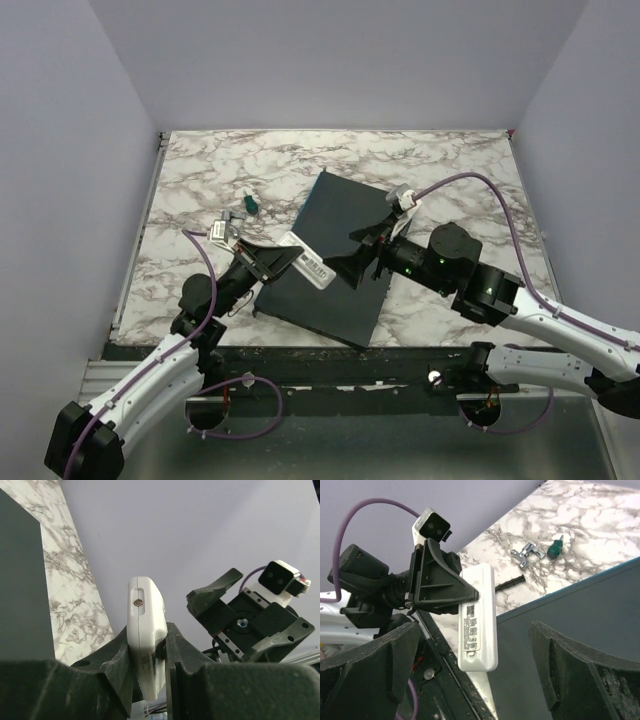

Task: Load the batteries into the remote control
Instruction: Load the battery cover into the remote control, then place the remote control at the center of the board.

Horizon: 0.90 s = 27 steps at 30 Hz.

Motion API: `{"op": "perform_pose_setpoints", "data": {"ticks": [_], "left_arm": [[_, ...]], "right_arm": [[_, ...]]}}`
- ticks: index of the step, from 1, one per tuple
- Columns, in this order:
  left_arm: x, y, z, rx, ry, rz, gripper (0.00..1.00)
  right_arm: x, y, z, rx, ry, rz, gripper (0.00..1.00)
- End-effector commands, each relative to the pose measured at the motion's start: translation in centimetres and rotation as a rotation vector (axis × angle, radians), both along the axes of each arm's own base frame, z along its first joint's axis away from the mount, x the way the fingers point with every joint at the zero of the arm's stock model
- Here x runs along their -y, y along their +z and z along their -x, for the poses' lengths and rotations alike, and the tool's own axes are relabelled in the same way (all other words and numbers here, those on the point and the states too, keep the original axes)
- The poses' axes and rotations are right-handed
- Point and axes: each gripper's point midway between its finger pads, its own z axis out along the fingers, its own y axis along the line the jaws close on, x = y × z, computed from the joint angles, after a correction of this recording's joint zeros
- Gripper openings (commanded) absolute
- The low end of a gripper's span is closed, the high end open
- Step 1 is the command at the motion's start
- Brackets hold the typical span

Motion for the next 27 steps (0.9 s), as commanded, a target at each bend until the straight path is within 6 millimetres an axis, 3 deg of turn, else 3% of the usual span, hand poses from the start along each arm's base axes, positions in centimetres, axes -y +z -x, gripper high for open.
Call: {"op": "perform_pose_setpoints", "data": {"ticks": [1,4,11,27], "left_arm": [[0.1,3.1,1.2,0.137,-0.041,0.054,0.02],[0.4,4.0,1.8,0.19,-0.078,0.066,0.01],[0.7,4.8,2.6,0.243,-0.12,0.081,0.0],[0.7,5.5,3.3,0.31,-0.13,0.066,0.0]], "right_arm": [[-0.6,-2.8,1.2,-0.131,0.03,-0.031,1.0],[-1.0,-4.0,1.8,-0.2,0.049,-0.068,1.0],[-1.8,-3.7,3.1,-0.249,0.118,-0.17,0.98],[-3.7,-3.8,3.7,-0.333,0.179,-0.269,0.75]]}}
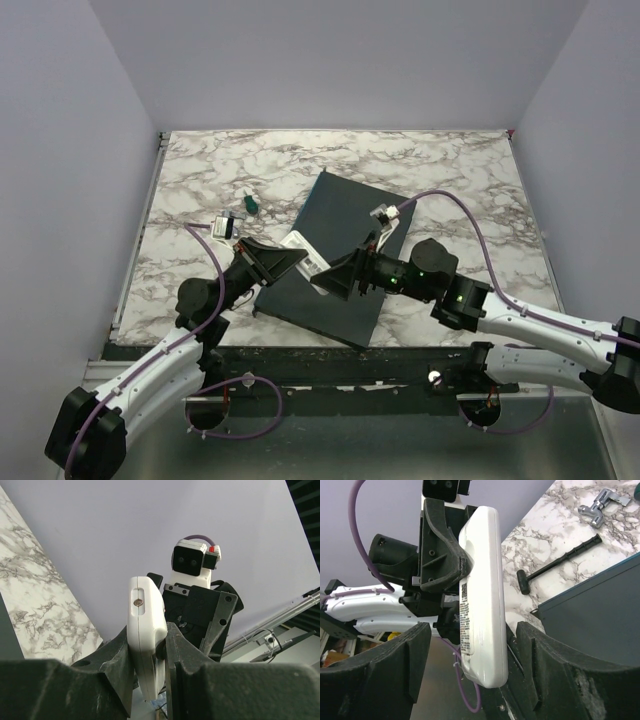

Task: Load the batteries into the remote control
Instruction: Place the remote control at the center of the board.

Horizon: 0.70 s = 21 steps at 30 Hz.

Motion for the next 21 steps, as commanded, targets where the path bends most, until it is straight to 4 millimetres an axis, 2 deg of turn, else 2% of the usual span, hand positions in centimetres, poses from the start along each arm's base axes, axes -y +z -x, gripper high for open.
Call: {"op": "perform_pose_setpoints", "data": {"ticks": [1,8,16,21], "left_arm": [[-0.3,2.1,1.1,0.105,-0.009,0.02,0.0],[-0.4,2.1,1.2,0.119,-0.007,0.022,0.0],[-0.4,2.7,1.3,0.15,-0.002,0.03,0.0],[-0.4,2.8,1.3,0.16,-0.004,0.027,0.0]], "right_arm": [[-0.5,0.5,0.5,-0.015,0.031,-0.051,0.73],[-0.7,0.6,0.7,-0.017,0.042,-0.067,0.54],[-1.5,0.1,1.1,-0.027,0.085,-0.064,0.47],[-1.5,0.2,1.1,-0.02,0.084,-0.067,0.3]]}}
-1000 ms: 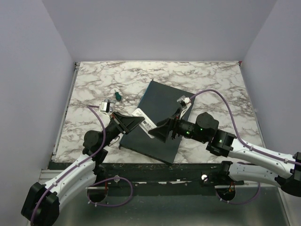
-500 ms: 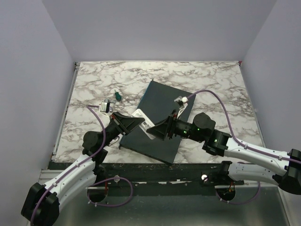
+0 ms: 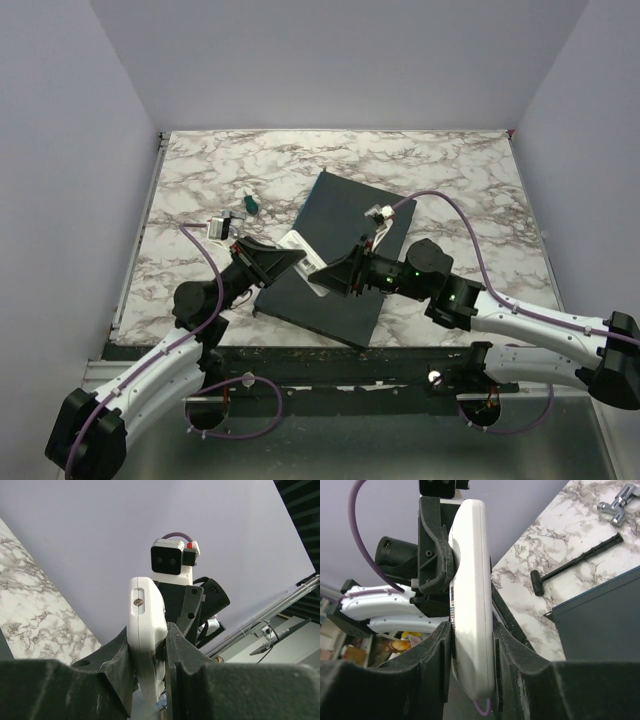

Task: Load the batteries into the remote control
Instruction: Place the remote control at the center of the board.

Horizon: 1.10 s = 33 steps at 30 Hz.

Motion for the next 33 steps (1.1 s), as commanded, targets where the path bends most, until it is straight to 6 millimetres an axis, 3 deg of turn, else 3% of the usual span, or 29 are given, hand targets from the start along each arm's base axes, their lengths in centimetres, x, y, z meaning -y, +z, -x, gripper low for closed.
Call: {"op": "perform_pose_setpoints", "data": {"ticks": [1,4,6,9,12,13,15,20,22,25,29,33], "left_arm": [[-0.2,1.8,0.7,0.088,-0.001,0.018,0.0],[-0.1,1.7,0.7,0.089,-0.004,0.007,0.01],[0.0,1.5,0.7,0.086,-0.006,-0.004,0.14],[0.0,1.2,0.5,0.076,0.003,-0.023,0.41],[0.1,0.9,0.3,0.061,0.016,-0.046,0.55],[0.1,1.0,0.2,0.059,0.021,-0.054,0.62],[0.0,0.7,-0.1,0.042,0.039,-0.08,0.98],[-0.4,-1.4,-1.5,-0.053,0.117,-0.209,0.99],[-1.1,-3.5,-2.6,-0.145,0.188,-0.304,0.99],[-2.7,-6.0,-3.5,-0.245,0.289,-0.474,0.99],[-4.7,-7.3,-3.9,-0.297,0.383,-0.622,0.99],[-5.3,-7.5,-3.8,-0.305,0.402,-0.661,0.99]], "right_arm": [[-0.1,0.4,0.5,0.019,0.022,-0.025,0.26],[0.4,0.4,0.1,0.027,-0.012,-0.033,0.1],[0.7,0.6,-0.1,0.033,-0.033,-0.041,0.02],[1.1,0.9,-0.3,0.048,-0.049,-0.05,0.01],[1.6,1.2,-0.6,0.055,-0.077,-0.05,0.01],[1.9,1.2,-0.8,0.059,-0.097,-0.045,0.01],[2.7,1.4,-1.3,0.072,-0.141,-0.038,0.01],[5.8,0.7,-3.5,0.131,-0.314,0.061,0.01],[7.1,-0.8,-5.0,0.161,-0.403,0.18,0.01],[9.2,-5.1,-7.3,0.213,-0.509,0.46,0.01],[11.5,-10.7,-9.7,0.273,-0.589,0.824,0.01],[13.1,-13.9,-10.9,0.32,-0.67,0.935,0.01]]}}
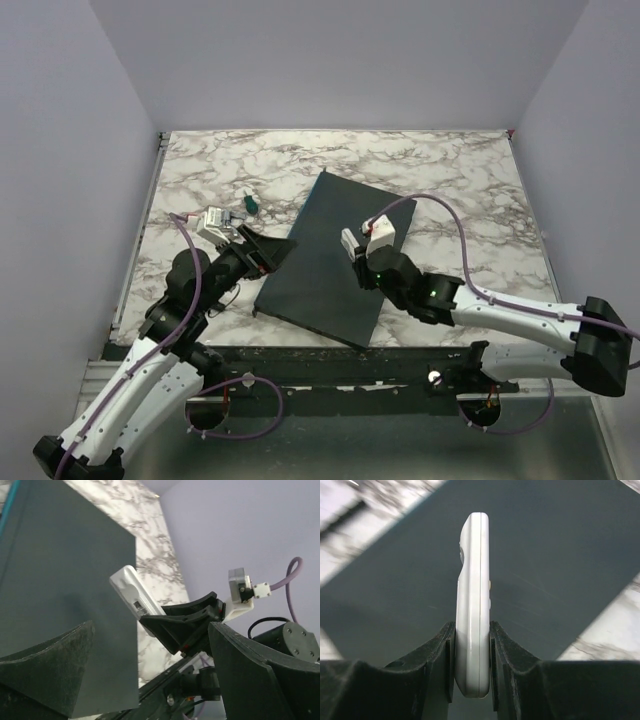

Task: Load the batteries into the remote control
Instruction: Place the remote control at the center of the board.

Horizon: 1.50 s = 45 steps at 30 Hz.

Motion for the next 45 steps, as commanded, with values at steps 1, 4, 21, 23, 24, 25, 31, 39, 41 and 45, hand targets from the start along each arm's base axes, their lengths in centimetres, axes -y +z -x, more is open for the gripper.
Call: {"op": "perform_pose_setpoints", "data": {"ticks": [1,4,21,23,24,25,31,39,41,45], "left_arm": [[-2.2,-3.8,0.0,-0.089,0.08,-0.168,0.99],[-2.1,-3.8,0.1,-0.085,0.075,-0.152,0.99],[-1.2,-4.3,0.2,-0.087,0.038,-0.097,0.99],[-1.3,-4.3,0.3,-0.085,0.04,-0.099,0.99],[-1.4,-4.3,0.3,-0.082,0.041,-0.099,0.99],[-1.4,-4.4,0.4,-0.082,0.041,-0.098,0.99],[-1.2,-4.7,0.3,-0.088,0.032,-0.085,0.99],[-0.9,-4.6,0.4,-0.094,0.02,-0.06,0.99],[-1.0,-4.7,0.4,-0.096,0.021,-0.063,0.99],[-1.2,-4.8,0.2,-0.101,0.033,-0.068,0.99]], "right_arm": [[4.5,-2.8,-1.9,0.103,-0.158,0.233,0.01],[5.3,-4.0,-2.4,0.123,-0.208,0.273,0.01],[3.9,-10.1,-3.8,0.025,-0.227,0.552,0.07],[3.4,-10.6,-3.8,0.013,-0.215,0.562,0.13],[3.1,-10.9,-3.8,0.007,-0.207,0.567,0.17],[2.8,-11.1,-3.7,0.002,-0.197,0.57,0.2],[2.0,-12.0,-3.2,-0.011,-0.146,0.594,0.4],[1.1,-11.7,-2.9,-0.01,-0.104,0.565,0.68],[0.6,-11.2,-2.8,-0.006,-0.088,0.529,0.77],[-0.3,-9.5,-2.5,0.011,-0.062,0.448,0.9]]}}
